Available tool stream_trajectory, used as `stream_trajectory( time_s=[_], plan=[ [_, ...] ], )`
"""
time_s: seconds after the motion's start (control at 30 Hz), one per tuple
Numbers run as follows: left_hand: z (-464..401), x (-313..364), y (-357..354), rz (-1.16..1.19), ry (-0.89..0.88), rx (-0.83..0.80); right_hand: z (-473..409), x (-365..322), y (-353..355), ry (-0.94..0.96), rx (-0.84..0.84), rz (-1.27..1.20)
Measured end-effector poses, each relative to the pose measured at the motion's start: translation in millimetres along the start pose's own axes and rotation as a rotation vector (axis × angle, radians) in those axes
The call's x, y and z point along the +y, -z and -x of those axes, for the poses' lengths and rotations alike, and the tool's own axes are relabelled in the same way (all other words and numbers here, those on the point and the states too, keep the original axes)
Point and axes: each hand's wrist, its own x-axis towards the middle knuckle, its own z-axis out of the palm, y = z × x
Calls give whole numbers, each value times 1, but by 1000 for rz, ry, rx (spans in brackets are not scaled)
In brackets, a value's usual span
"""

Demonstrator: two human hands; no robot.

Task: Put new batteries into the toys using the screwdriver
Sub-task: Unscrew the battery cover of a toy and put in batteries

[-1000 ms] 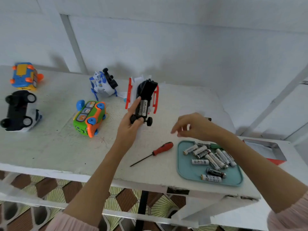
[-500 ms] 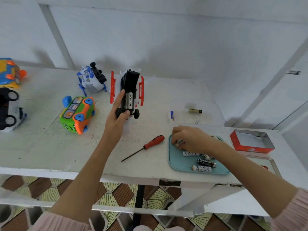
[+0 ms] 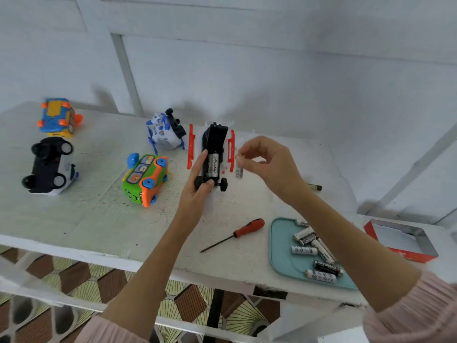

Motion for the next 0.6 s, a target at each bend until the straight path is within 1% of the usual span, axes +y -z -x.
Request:
stream_trajectory(
  time_s=[0.07, 0.13, 0.23, 0.3, 0.5, 0.6],
  plan=[
    [-1, 1, 1, 11, -2, 1, -14, -5, -14, -2, 53, -68],
    [-1, 1, 2, 17, -5, -4, -21, -4, -29, -18, 91, -62],
    [-2, 0, 3, 18, -2, 1, -24, 2, -47, -41, 216, -38],
    [-2, 1, 3, 21, -1, 13, -25, 4, -55, -48, 262, -34],
    [-4, 1, 3, 41, 20, 14, -24, 9, -70, -58, 300, 3],
    [-5, 3, 1, 29, 18, 22, -27, 11, -72, -41, 288, 42]
  ],
)
